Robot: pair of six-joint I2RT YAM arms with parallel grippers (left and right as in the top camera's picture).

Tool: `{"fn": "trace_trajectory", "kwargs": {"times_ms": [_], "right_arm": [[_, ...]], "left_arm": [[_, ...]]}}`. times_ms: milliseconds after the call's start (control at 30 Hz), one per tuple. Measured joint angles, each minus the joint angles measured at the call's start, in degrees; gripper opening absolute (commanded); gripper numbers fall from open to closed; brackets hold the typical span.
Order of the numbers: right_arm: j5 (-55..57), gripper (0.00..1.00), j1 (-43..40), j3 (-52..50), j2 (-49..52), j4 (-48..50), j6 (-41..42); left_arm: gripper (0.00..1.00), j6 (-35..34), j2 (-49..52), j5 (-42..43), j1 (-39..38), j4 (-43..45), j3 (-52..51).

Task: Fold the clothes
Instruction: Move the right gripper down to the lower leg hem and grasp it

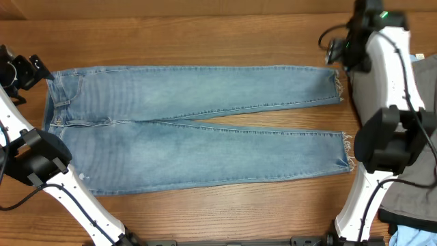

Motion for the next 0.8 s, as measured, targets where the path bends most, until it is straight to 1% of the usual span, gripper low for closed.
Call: {"fn": "trace_trajectory", "kwargs": {"times_ms": [100,200,233,333,433,500,533,600,633,700,733,800], "right_arm": [[-2.67,0.9,0.02,8.94,-1.95,-10.32,0.59],[-4.04,0.93,-0.15,10.95,-5.09,-16.39,2.56],[-4.37,0.94,-0.28,10.93,-5.81,-17.2,3.43],[-5.09,1.0,-0.61,10.84,-7.69,-17.18,5.57],[-6.36,1.0,-0.66,8.22,-12.33,-17.09,6.69],[-6.91,1.0,-0.63,2.97,-18.05,-17.18,7.52],[-6.97,1.0,-0.66,-1.84,-23.28,-17.11,7.91],[-6.86,1.0,-0.79,-8.85,-29.99,-17.11,8.39],[-6.84,1.0,-1.07,-14.97,-34.14,-16.94,8.61],[-6.84,1.0,-1.75,-23.69,-38.53,-15.72,9.07],[-6.75,1.0,-2.56,-31.26,-41.0,-13.14,9.49],[-6.8,1.0,-4.28,-40.65,-42.45,-9.09,10.86]], "left_arm": [[1.0,0.0,0.0,0.0,0.0,0.02,0.0],[1.0,0.0,0.0,0.0,0.0,0.02,0.0],[1.0,0.0,0.0,0.0,0.0,0.02,0.0],[1.0,0.0,0.0,0.0,0.0,0.0,0.0],[1.0,0.0,0.0,0.0,0.0,0.0,0.0],[1.0,0.0,0.0,0.0,0.0,0.0,0.0],[1.0,0.0,0.0,-0.02,0.0,0.0,0.0],[1.0,0.02,0.0,0.02,0.0,0.04,0.0],[1.0,0.0,0.0,0.0,0.0,0.02,0.0],[1.0,0.0,0.0,0.04,0.0,-0.02,0.0],[1.0,0.0,0.0,0.02,0.0,-0.04,0.0],[1.0,0.0,0.0,0.0,0.0,0.0,0.0]]}}
